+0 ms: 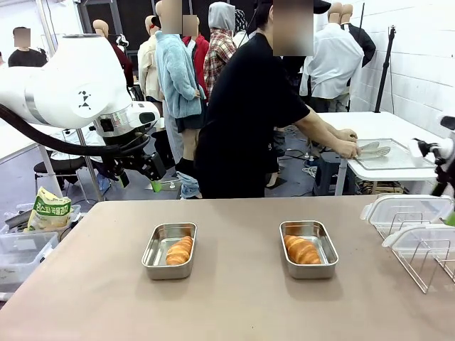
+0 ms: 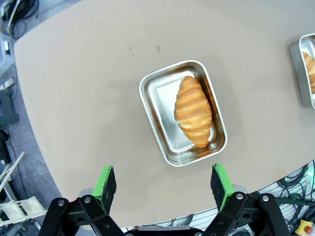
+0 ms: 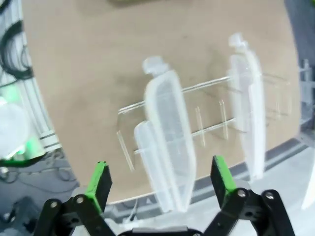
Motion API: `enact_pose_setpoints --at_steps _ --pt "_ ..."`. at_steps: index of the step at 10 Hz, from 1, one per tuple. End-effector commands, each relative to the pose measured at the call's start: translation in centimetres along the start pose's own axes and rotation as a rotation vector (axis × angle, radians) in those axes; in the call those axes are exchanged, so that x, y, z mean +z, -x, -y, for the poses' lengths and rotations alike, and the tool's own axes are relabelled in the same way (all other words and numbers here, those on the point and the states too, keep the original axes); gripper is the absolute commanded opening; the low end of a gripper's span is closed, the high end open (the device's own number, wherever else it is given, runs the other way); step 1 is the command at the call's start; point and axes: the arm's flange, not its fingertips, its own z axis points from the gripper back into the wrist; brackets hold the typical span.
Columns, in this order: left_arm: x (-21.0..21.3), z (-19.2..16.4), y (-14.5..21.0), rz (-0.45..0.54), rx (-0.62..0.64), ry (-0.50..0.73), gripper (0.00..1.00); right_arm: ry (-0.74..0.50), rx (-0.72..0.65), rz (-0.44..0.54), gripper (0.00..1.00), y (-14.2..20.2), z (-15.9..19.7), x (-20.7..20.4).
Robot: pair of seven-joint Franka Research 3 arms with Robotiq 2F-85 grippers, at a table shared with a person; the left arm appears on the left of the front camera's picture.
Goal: Place the bread in airtight containers.
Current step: Pick up one Airtight Container lid and hand it to the human.
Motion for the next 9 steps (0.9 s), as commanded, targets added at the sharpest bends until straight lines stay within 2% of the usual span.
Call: enact_pose_setpoints --at_steps 1,3,6,7,9 --pt "0.1 0.0 0.0 -0.003 0.016 -0.023 1.00 -0.115 -0.030 -0.032 1.00 1.8 -2.0 0.1" --pt "0.1 0.0 0.0 -0.003 0.016 -0.023 1.00 -0.151 -0.026 -0.029 1.00 2.0 -2.3 0.3" --pt "0.1 0.0 0.0 -0.003 0.016 -0.023 1.00 -0.135 -0.012 -0.045 1.00 0.9 -1.4 0.2" --pt "0.1 0.0 0.0 -0.003 0.016 -0.023 1.00 -0.139 -0.051 -0.025 1.00 0.5 -1.0 0.2" --pt "0.1 0.0 0.0 -0.003 0.016 -0.023 1.00 -0.146 -0.026 -0.031 1.00 1.4 -2.3 0.1"
